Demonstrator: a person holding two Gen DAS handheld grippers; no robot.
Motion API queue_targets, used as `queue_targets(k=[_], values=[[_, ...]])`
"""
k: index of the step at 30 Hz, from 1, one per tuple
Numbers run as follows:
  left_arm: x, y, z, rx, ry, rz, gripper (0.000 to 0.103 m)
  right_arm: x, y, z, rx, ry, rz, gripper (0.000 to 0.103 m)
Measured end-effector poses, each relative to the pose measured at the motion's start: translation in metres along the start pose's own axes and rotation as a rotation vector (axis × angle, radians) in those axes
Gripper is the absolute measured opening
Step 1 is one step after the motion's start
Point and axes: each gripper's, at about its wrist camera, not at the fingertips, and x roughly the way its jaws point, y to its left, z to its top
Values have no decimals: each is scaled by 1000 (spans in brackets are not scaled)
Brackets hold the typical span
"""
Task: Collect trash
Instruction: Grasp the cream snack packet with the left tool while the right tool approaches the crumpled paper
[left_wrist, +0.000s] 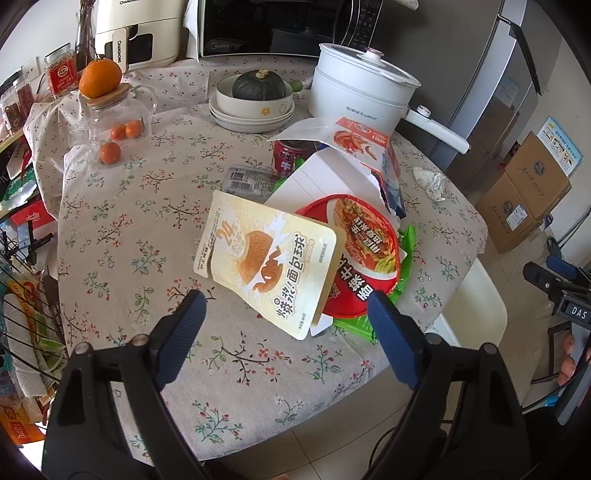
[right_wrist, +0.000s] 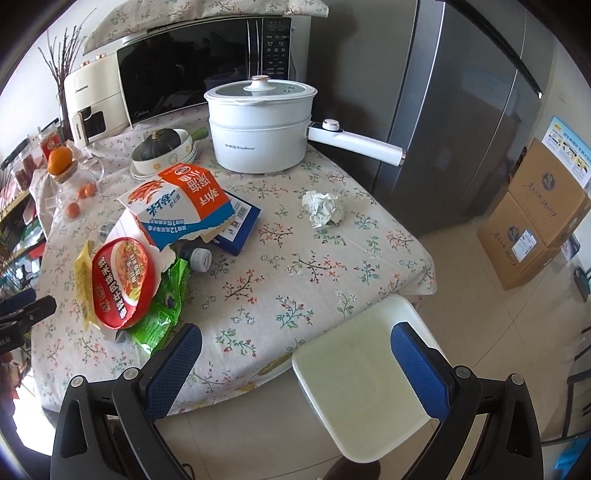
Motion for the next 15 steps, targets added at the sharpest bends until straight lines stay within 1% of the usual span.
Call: queue_targets(k=[1,2,3,5,6,7,8,9,11,12,13,14,15], values=[[8,-1,0,-1,16,5,86,12,-1,-3,2,41,-5,103],[15,-4,0,1,27,9,81,23,-1,-4,-4,82,10,103],[20,-7,2,2,32,11,79,31,-2,-5,-3,106,28,103],[30,-12,6,0,23,22,76,41,-5,-3,10,133,30,103],[34,-15,7,-1,22,27,76,43,-7,0,20,131,31,103],[40,-17,8,0,26,32,73,44,-8,4,30,120,29,103],[45,-20,8,1,32,43,67,45,-9,7,36,107,20,103],[49,-21,9,1,38,55,64,46,-9,9,39,97,11,103],[55,-23,10,3,41,72,53,49,-8,14,40,96,8,103],[56,-24,10,7,39,80,50,51,-8,15,44,100,10,103],[56,-25,11,12,36,82,43,53,-8,17,46,106,13,103],[55,-25,12,14,29,85,33,55,-7,17,45,108,17,103],[52,-23,14,15,19,85,26,55,-6,18,42,107,19,103]])
